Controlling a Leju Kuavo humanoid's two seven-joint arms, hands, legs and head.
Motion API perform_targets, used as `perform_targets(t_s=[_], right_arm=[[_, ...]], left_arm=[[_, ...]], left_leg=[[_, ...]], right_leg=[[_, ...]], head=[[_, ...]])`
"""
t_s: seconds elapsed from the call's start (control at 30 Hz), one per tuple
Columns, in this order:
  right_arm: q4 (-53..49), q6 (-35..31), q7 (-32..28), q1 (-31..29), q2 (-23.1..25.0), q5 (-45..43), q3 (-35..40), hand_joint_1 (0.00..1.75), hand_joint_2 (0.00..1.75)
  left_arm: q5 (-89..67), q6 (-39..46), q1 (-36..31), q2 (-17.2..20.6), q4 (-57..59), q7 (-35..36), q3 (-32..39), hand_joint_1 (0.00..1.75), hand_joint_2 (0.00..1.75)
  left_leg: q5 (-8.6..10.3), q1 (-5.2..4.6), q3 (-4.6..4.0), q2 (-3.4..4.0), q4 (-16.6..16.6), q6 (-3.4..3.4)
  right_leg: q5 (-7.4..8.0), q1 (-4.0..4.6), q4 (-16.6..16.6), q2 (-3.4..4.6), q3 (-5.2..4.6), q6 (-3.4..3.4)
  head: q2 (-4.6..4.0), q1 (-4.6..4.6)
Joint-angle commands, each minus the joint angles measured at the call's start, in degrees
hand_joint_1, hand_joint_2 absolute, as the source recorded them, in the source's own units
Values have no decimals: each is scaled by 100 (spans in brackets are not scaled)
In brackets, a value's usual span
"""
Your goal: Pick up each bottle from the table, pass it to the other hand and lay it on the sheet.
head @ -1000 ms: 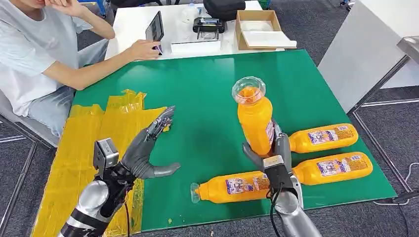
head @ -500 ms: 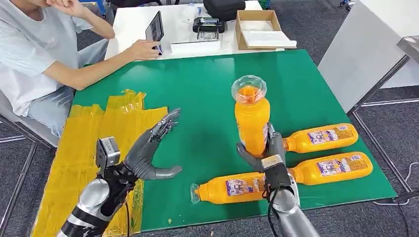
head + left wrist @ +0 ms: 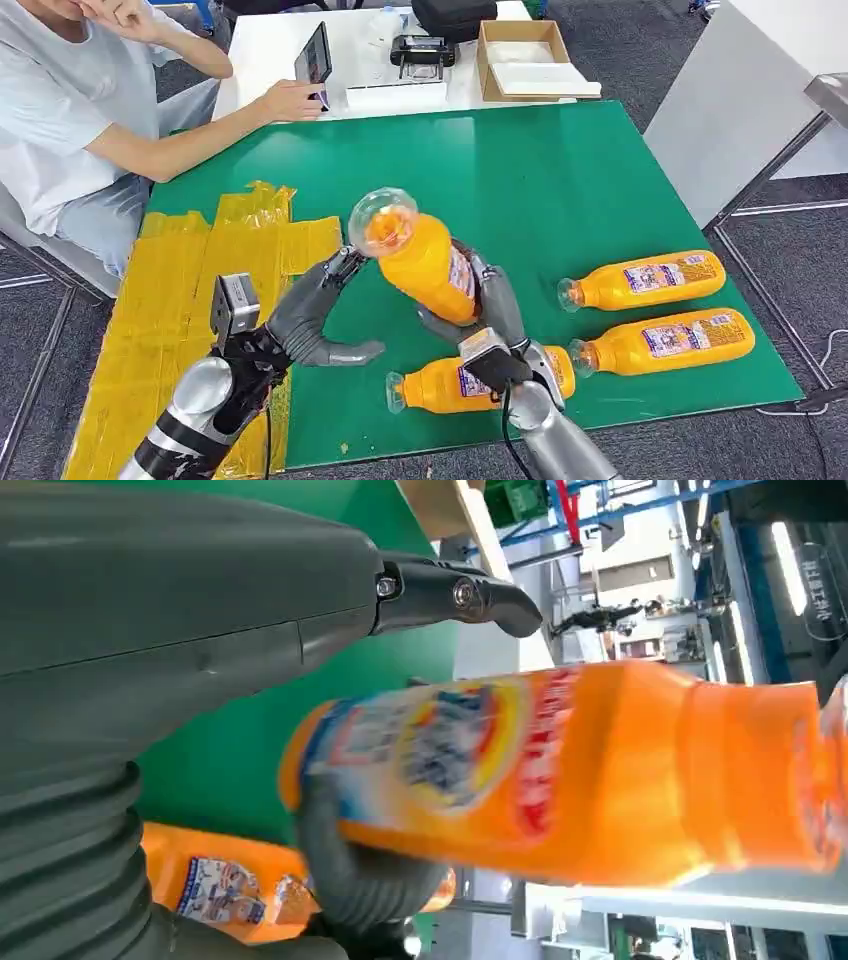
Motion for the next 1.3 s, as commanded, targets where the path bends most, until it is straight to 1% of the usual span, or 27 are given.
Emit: perform_targets(t_s=[0.03,0.1,0.13,0.17,0.37,0.4,0.5,0.53,0.6,0.67,0.73,0.77,0.87,0.9,0.97,1.1,1.2,1.3], right_arm=[[349,-206,99,-270,-118,227,620,175,175],[403,-220,112,-318,-123,243,637,175,175],[417,-228,110,-324,-125,266,654,175,175],[417,-235,106,-323,-124,287,667,175,175],[441,-301,123,-292,-137,485,873,175,175],[447,-297,126,-291,-134,489,892,175,175],[465,-310,145,-296,-136,504,918,175,175],[465,-310,145,-296,-136,504,918,175,175],[465,-310,145,-296,-136,504,918,175,175],[465,-310,145,-296,-136,504,918,175,175],[465,-310,145,-296,-136,504,918,175,175],[465,-310,145,-296,-136,504,918,175,175],[465,-310,145,-296,-136,504,918,175,175],[465,-310,145,-296,-136,504,918,175,175],[465,-310,145,-296,-136,504,918,175,175],[465,-310,145,-296,-136,504,918,175,175],[465,-310,145,-296,-136,504,918,175,175],[465,-310,145,-296,-136,504,918,175,175]], left_arm=[[62,12,-253,88,337,11,-207,0,175],[78,13,-271,75,358,13,-213,0,175],[86,17,-281,67,367,15,-211,0,175],[89,19,-290,62,371,16,-209,0,175],[179,216,-322,-44,393,83,-120,0,175],[191,234,-324,-51,392,87,-110,0,175],[206,258,-335,-58,383,90,-100,0,175],[206,258,-335,-58,383,90,-100,0,175],[206,258,-335,-58,383,90,-100,0,175],[206,258,-335,-58,383,90,-100,0,175],[206,258,-335,-58,383,90,-100,0,175],[206,258,-335,-58,383,90,-100,0,175],[206,258,-335,-58,383,90,-100,0,175],[206,258,-335,-58,383,90,-100,0,175],[206,258,-335,-58,383,90,-100,0,175],[206,258,-335,-58,383,90,-100,0,175],[206,258,-335,-58,383,90,-100,0,175],[206,258,-335,-58,383,90,-100,0,175]], left_leg=[[-10,14,29,2,3,-19],[-4,8,16,3,1,-13],[-9,13,29,3,4,-19],[-1,6,10,1,-1,-10],[-14,16,33,1,6,-20],[-4,8,13,-2,1,-11],[-2,6,11,0,-1,-10],[-7,11,23,-2,3,-16],[-3,8,13,-1,1,-12],[-10,14,26,0,5,-18],[0,6,9,-2,-1,-10],[-8,13,25,-2,4,-18],[0,4,9,-1,-2,-8],[-7,11,21,-2,2,-15],[-1,5,10,-3,-1,-9],[-4,8,15,-2,1,-12],[-20,21,44,1,10,-26],[-2,6,12,-2,-1,-11]], right_leg=[[-6,14,-4,-3,32,-17],[-2,9,-3,-2,17,-11],[-5,14,-3,-3,32,-16],[0,7,-4,-3,10,-8],[-9,17,-4,-6,38,-17],[-3,8,-3,-7,15,-9],[-1,7,-4,-4,12,-8],[-6,11,-3,-8,26,-13],[-2,8,-3,-5,14,-10],[-6,15,-4,-6,30,-15],[-1,6,-3,-7,10,-8],[-6,14,-4,-8,29,-15],[0,5,-3,-5,8,-7],[-5,11,-4,-7,23,-12],[-2,6,-3,-7,11,-8],[-3,9,-4,-7,16,-10],[-13,22,-3,-8,50,-22],[-2,6,-2,-6,12,-9]], head=[[0,0],[0,0],[0,0],[0,2],[0,2],[0,2],[0,0],[0,0],[0,0],[0,2],[0,0],[0,0],[0,0],[0,0],[0,0],[0,0],[0,0],[0,0]])
